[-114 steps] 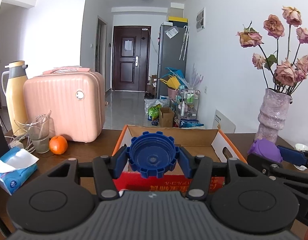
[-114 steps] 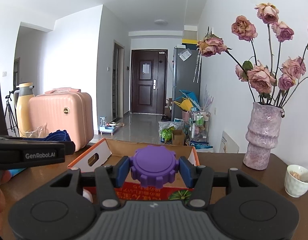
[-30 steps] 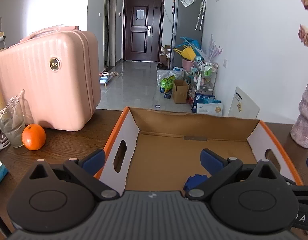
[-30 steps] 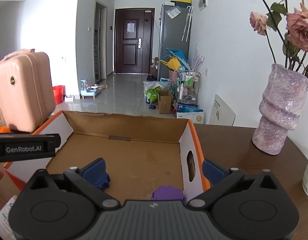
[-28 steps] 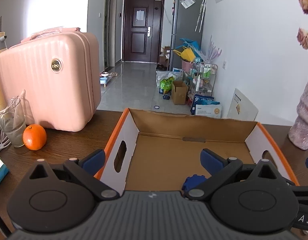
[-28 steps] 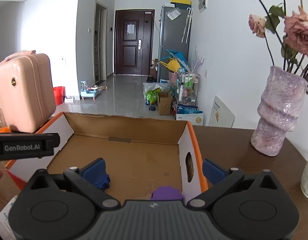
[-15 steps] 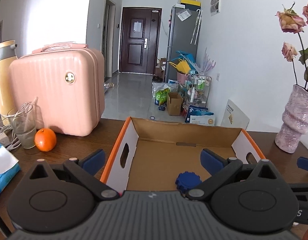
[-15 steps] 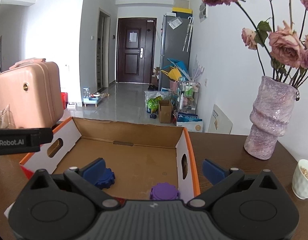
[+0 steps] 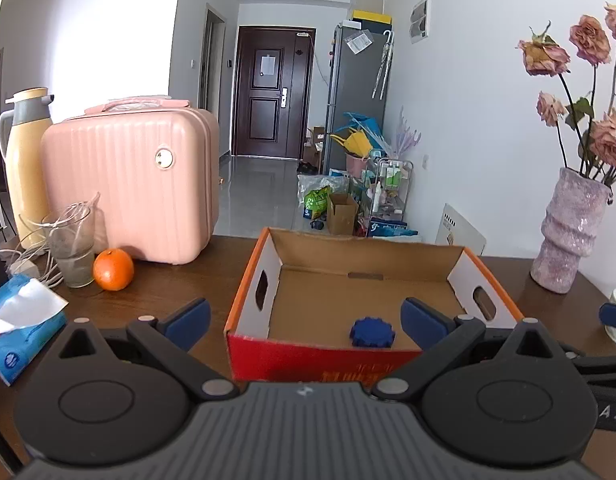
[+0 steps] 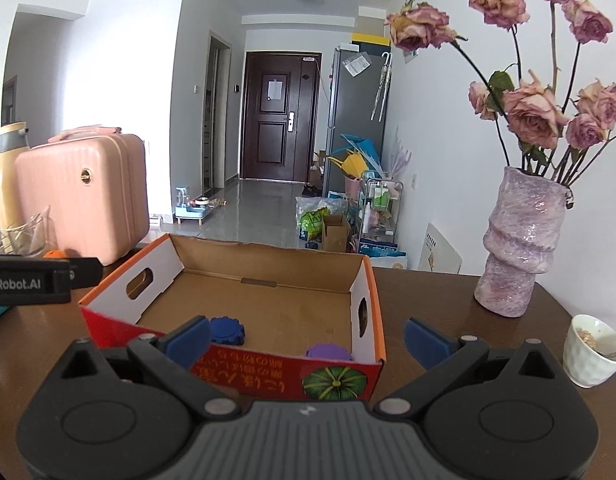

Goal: Organize rigid objects
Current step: 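Move the right gripper to the white spray bottle and grasp it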

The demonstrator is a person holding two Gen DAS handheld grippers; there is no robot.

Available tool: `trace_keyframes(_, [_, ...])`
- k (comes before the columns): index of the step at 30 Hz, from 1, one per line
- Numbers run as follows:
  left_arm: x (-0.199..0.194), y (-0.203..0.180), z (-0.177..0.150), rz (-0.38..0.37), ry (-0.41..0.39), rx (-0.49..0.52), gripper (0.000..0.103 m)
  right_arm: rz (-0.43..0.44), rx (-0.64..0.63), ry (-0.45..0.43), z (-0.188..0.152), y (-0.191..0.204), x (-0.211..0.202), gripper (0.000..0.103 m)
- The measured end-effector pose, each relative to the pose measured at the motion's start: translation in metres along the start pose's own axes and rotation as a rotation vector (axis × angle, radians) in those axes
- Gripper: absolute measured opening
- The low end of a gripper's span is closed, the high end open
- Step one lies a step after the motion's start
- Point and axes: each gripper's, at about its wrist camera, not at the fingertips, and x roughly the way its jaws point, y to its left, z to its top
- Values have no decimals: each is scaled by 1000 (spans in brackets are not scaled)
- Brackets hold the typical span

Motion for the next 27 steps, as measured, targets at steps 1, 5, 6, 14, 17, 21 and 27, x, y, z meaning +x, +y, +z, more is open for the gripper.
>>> trace_keyframes(1, [-3,1,-2,-1,1,4,103,2,-2,-2,-2,0,-5,103])
trace_keyframes(5, [-18,3,-10,-5,1,15,103,4,-8,-12,-9,1,-22,103])
trace_keyframes(6, [-22,4,-13,-5,-1,17,103,6,-7,-13,-11,1,-26,103])
trace_keyframes(14, [-52,7,-30,-8,6,31,103,21,4,-23,-32,2,-56,103])
trace_keyframes(17, [-62,7,-38,-8,6,41,103,25,9,-24,-39,2,-64,103])
trace_keyframes(21, [-77,11,-52,-10,12,44,103,37,19,-28,-51,4,-77,103])
trace_keyframes(27, [-91,18,-72,-5,38,53,103,49,20,-25,-70,9,-93,103])
